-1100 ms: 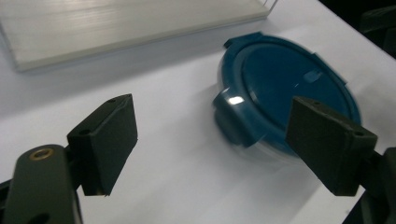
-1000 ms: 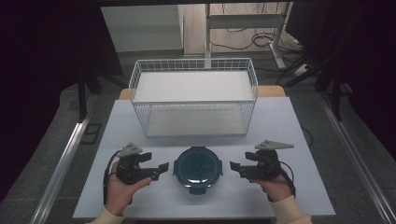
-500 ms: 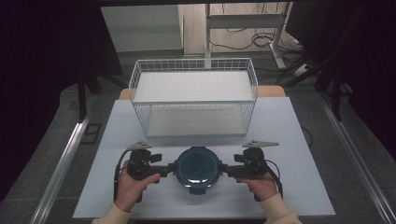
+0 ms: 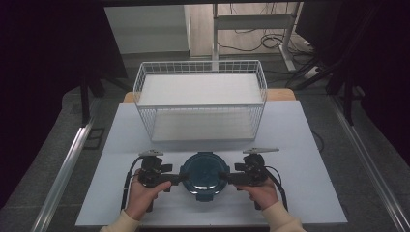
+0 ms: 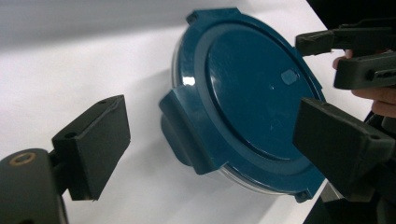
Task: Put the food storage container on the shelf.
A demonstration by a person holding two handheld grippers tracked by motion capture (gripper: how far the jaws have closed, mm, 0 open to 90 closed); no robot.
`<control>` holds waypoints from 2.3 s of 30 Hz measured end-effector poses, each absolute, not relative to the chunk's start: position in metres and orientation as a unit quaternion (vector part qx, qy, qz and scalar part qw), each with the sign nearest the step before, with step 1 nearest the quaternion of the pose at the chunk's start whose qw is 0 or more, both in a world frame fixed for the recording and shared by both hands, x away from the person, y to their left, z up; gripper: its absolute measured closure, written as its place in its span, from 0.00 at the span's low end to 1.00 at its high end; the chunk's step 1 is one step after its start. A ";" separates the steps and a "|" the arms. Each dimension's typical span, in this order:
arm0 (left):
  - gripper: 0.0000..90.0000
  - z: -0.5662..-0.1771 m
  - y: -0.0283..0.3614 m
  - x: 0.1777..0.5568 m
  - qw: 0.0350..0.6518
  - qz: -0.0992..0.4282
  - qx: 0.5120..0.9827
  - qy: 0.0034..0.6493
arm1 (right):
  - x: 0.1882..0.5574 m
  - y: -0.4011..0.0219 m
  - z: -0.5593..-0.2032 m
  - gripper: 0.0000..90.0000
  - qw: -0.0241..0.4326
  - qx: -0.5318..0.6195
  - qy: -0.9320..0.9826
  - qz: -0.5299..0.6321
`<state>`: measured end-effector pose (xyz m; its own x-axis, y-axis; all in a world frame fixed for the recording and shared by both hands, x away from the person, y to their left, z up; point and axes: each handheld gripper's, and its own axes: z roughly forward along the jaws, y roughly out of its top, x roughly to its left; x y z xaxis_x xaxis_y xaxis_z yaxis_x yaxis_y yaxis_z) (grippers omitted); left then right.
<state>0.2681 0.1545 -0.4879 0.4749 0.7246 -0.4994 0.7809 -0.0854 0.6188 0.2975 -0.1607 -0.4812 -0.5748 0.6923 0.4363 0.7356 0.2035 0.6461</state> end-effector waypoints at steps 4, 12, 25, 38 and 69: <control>0.11 -0.492 0.153 0.270 0.447 -0.055 0.730 0.515 | 0.298 -0.155 -0.487 0.12 0.037 -0.463 -0.778 -0.424; 0.11 -0.503 0.151 0.276 0.444 -0.080 0.719 0.528 | 0.301 -0.147 -0.495 0.10 0.064 -0.484 -0.763 -0.423; 0.14 -0.516 0.139 0.284 0.448 -0.134 0.708 0.530 | 0.301 -0.138 -0.506 0.11 0.101 -0.509 -0.747 -0.415; 0.25 -0.517 0.141 0.281 0.449 -0.152 0.686 0.552 | 0.302 -0.149 -0.506 0.28 0.128 -0.541 -0.713 -0.427; 0.37 -0.500 0.146 0.260 0.461 -0.113 0.687 0.550 | 0.282 -0.152 -0.492 0.37 0.085 -0.497 -0.733 -0.457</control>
<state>0.2604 0.1457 -0.4995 0.3685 0.6515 -0.6632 0.8605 0.0310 0.5085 0.2822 -0.1524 -0.4916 -0.4908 0.6511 0.5789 0.8066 0.0883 0.5845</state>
